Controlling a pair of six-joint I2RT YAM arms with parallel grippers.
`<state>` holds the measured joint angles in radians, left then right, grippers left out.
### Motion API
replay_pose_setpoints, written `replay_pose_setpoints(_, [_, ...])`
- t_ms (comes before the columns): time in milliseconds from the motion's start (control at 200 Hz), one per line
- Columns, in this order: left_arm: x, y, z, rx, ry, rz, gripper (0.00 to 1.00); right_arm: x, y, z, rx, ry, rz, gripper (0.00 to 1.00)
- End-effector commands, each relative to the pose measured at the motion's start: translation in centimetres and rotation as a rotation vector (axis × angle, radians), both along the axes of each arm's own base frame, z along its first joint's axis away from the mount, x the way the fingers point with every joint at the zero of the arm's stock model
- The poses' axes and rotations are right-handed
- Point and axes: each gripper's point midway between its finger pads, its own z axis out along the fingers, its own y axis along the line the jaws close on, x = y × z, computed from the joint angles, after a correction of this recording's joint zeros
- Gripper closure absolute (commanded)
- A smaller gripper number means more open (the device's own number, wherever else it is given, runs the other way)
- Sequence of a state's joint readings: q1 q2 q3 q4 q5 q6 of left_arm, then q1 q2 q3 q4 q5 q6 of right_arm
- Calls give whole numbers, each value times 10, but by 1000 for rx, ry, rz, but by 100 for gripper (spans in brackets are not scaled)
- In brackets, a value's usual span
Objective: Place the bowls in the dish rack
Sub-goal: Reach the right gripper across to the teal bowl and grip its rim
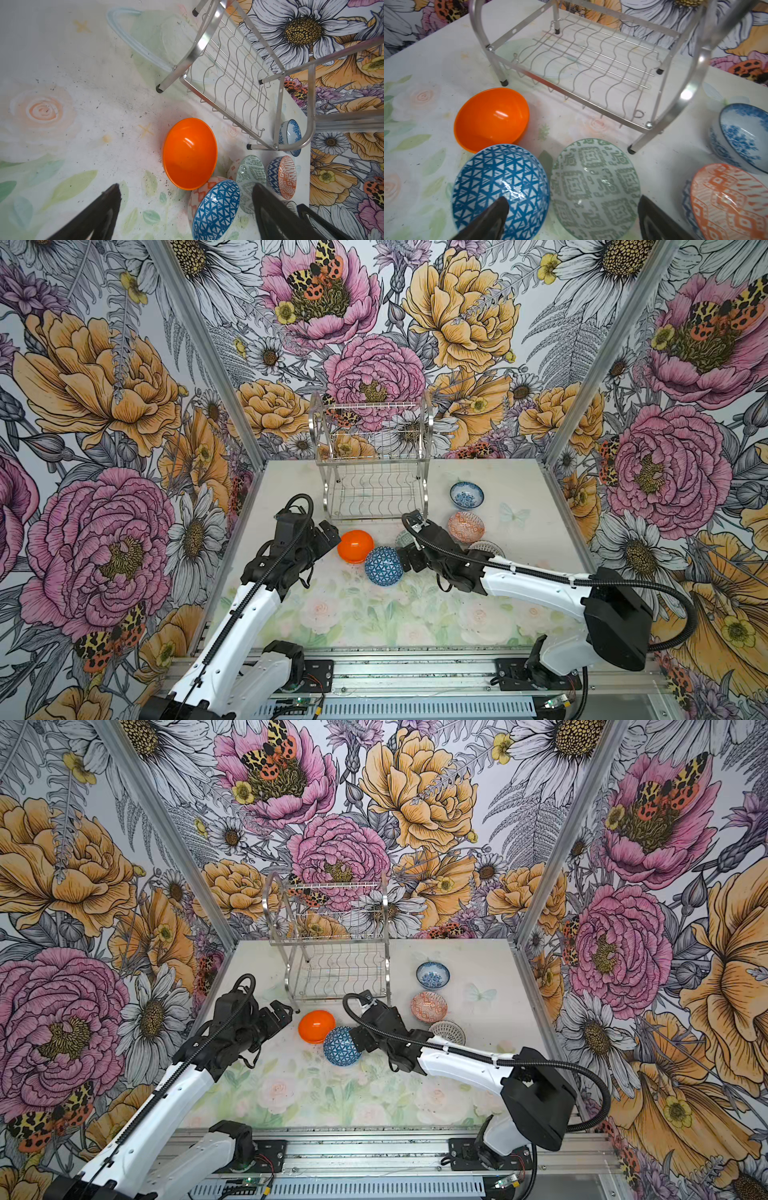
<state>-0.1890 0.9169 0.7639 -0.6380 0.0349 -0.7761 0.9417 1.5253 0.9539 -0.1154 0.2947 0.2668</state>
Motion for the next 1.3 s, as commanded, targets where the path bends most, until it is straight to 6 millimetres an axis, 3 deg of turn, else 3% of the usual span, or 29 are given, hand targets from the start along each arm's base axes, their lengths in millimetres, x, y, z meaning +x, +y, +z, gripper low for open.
replay_pose_setpoints(0, [-1,-8,0,-118,-23,-44,1,-8,34,2,-42,-34,80,5])
replay_pose_setpoints(190, [1,-3,-3,-194,-40,-29,1,-21,72,-10,-76,-13,149,10])
replay_pose_setpoints(505, [0,3,-8,-217,-49,-27,1,-30,105,-35,-121,79,182,24])
replay_pose_setpoints(821, [1,5,-10,-226,-57,-37,1,-38,114,-60,-170,140,157,32])
replay_pose_setpoints(1156, [-1,13,-19,-248,-44,-19,1,-36,119,-79,-203,165,132,54])
replay_pose_setpoints(1296, [-2,14,-20,-247,-45,-16,1,-35,119,-81,-208,169,129,67])
